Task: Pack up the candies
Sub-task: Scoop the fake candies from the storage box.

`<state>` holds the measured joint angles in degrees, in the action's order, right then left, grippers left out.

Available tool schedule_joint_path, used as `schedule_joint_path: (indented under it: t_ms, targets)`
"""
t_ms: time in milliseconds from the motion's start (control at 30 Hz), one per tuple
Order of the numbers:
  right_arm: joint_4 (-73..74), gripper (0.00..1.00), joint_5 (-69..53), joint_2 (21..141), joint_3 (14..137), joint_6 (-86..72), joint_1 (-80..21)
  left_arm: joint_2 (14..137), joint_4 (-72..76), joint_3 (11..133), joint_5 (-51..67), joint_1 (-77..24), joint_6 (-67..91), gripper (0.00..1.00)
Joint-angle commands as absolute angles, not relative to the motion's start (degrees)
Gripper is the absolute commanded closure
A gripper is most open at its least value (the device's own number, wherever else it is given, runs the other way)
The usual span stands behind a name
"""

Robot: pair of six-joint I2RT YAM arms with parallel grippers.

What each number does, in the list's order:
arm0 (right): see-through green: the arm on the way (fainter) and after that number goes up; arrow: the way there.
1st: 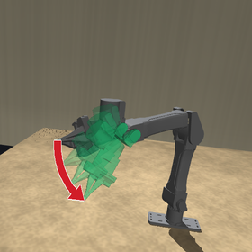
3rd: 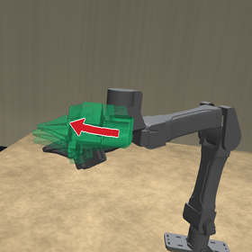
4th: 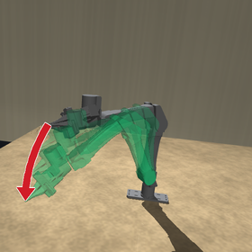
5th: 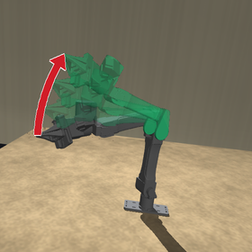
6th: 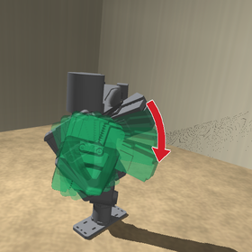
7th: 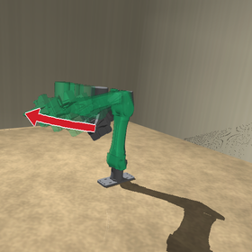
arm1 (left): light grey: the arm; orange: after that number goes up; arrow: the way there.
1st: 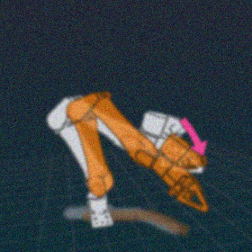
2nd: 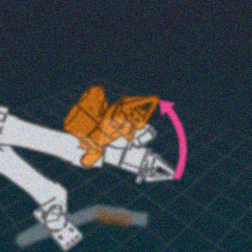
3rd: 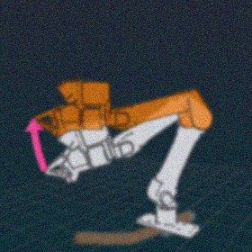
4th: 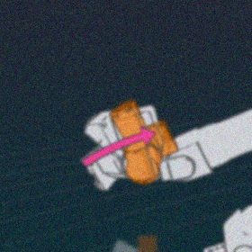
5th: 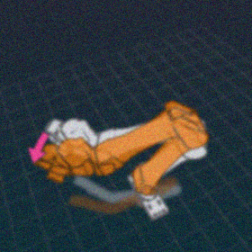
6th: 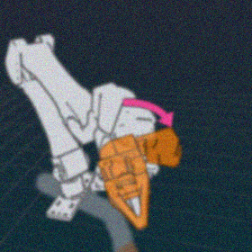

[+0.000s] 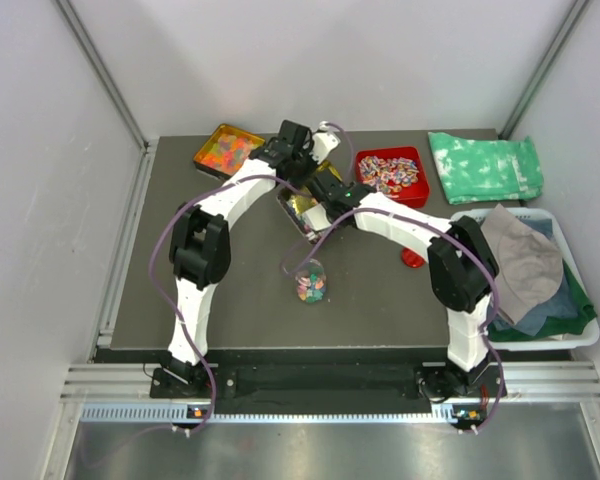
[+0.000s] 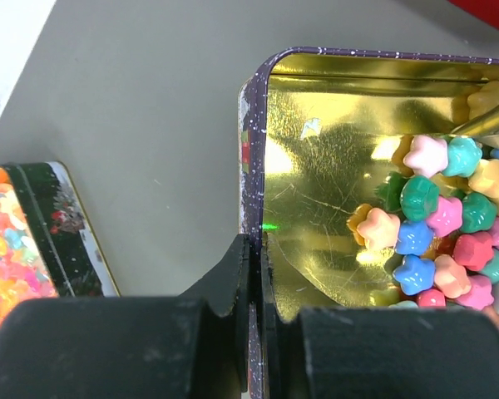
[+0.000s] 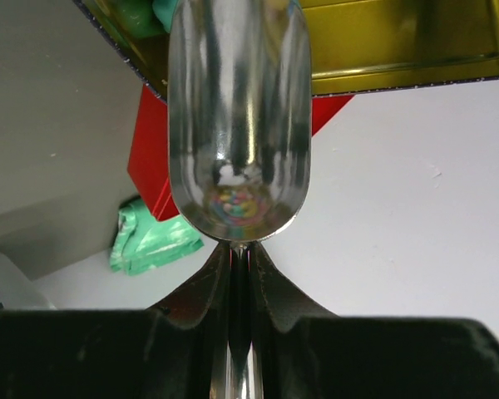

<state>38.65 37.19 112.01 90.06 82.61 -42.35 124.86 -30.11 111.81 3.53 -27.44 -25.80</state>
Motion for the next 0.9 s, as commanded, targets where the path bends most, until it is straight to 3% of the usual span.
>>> schedule_joint_path:
  t_ms: [0, 433, 700, 867]
  targets:
    - [36.65, 1.0, 32.27, 108.29, 86.32, 83.31, -43.51, 118.21, -24.61, 112.15, 8.17, -28.21, -23.2, 1.0]
    - [51.94, 1.0, 18.55, 106.7, 91.32, 82.97, -41.93, 119.18, -23.91, 111.8, 7.03, -28.21, -23.55, 1.0]
    - [49.14, 1.0, 16.61, 105.56, 87.28, 84.02, -40.69, 121.64, -24.52, 114.17, 6.94, -28.21, -24.34, 1.0]
    - [41.59, 1.0, 17.4, 105.73, 80.95, 86.48, -38.94, 119.01, -21.9, 110.67, 13.07, -28.3, -25.83, 1.0]
